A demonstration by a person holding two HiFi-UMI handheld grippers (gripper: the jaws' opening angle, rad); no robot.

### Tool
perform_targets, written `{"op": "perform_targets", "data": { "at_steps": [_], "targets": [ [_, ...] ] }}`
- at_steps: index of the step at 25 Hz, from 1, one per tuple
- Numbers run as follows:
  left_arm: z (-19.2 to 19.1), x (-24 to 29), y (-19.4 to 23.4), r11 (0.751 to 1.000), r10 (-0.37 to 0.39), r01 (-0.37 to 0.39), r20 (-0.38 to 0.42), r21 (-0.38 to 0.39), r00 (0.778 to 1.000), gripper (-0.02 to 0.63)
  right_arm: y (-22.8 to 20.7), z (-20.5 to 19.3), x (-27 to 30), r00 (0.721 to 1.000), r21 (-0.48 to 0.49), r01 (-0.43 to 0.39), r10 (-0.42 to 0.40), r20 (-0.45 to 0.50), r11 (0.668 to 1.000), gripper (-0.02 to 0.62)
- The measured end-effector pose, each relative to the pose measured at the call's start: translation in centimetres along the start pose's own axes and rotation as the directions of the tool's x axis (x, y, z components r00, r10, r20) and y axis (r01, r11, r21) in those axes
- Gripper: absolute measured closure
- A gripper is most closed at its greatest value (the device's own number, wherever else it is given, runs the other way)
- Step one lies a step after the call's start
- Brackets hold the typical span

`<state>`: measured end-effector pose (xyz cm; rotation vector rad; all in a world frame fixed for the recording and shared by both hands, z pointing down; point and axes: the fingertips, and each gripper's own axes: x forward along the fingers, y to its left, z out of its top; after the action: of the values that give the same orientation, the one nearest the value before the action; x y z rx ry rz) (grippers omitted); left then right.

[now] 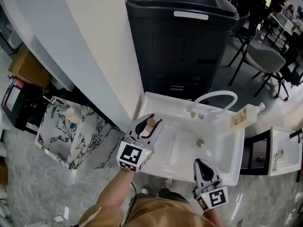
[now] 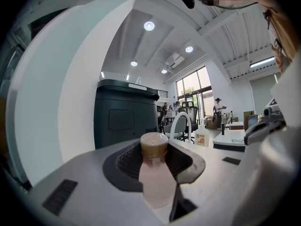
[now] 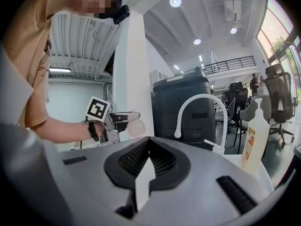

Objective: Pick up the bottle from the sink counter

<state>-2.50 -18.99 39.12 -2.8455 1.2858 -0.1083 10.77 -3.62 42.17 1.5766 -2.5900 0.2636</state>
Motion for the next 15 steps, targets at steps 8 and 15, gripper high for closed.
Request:
{"op": "perform_targets", "data": {
  "at_steps": [8, 15],
  "targets": [
    [2.0, -3.7, -0.5, 1.000, -0.004, 0.004, 0.020, -0.006, 1.000, 0.479, -0.1, 1.0, -0.6, 1.000, -0.023, 0.024, -0.023, 0.019, 0.999, 0.595],
    [3.2, -6.4, -0.8, 1.000, 0.007, -0.007, 0.024, -0.010, 1.000, 0.479, -0.7, 1.5, -1.5, 0.998, -0.037, 0.054, -0.053, 0.030, 0.998, 0.595]
  ]
}}
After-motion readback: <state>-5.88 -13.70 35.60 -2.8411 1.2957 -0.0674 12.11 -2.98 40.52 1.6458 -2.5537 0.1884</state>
